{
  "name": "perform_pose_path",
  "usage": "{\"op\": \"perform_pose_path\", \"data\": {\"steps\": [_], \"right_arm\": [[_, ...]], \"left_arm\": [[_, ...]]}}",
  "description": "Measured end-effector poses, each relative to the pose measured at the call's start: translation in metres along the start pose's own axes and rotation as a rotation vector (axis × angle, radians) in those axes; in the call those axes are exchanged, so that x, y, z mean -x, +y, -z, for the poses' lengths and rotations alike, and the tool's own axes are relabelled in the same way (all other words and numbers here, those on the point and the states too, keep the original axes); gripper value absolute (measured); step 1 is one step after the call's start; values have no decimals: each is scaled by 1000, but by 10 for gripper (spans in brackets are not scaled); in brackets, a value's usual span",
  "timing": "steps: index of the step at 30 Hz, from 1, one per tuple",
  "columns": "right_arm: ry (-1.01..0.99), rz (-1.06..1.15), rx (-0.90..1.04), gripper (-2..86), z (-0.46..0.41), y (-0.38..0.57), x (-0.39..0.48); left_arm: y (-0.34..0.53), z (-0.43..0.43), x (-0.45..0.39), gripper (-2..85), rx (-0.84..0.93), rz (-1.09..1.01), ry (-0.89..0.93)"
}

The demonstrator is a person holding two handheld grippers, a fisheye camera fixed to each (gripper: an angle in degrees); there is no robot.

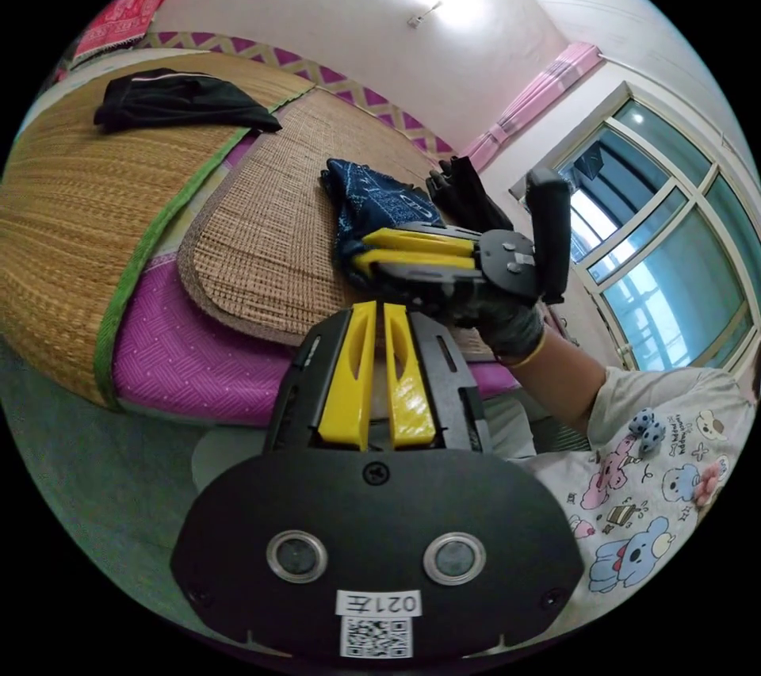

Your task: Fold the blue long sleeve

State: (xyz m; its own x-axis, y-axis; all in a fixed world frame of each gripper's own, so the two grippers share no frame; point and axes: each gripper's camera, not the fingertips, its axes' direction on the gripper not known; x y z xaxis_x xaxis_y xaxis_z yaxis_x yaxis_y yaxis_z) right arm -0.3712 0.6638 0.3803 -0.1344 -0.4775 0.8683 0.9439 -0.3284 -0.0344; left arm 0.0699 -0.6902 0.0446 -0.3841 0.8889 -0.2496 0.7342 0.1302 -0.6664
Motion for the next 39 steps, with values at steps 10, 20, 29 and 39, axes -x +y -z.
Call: {"op": "perform_pose_path", "data": {"steps": [10, 20, 29, 39], "right_arm": [[-291, -670, -564, 8, 160, 206, -208], [-202, -1174, -434, 26, 183, 495, -270], [-71, -915, -353, 83, 205, 444, -380], [-201, -886, -75, 113, 111, 361, -568]], "left_arm": [[-21, -20, 2, -10, -29, -27, 7], [-76, -88, -15, -9, 34, -78, 50], [-183, -148, -10, 37, 79, -193, 2], [-285, -216, 30, 77, 169, -147, -118]]}}
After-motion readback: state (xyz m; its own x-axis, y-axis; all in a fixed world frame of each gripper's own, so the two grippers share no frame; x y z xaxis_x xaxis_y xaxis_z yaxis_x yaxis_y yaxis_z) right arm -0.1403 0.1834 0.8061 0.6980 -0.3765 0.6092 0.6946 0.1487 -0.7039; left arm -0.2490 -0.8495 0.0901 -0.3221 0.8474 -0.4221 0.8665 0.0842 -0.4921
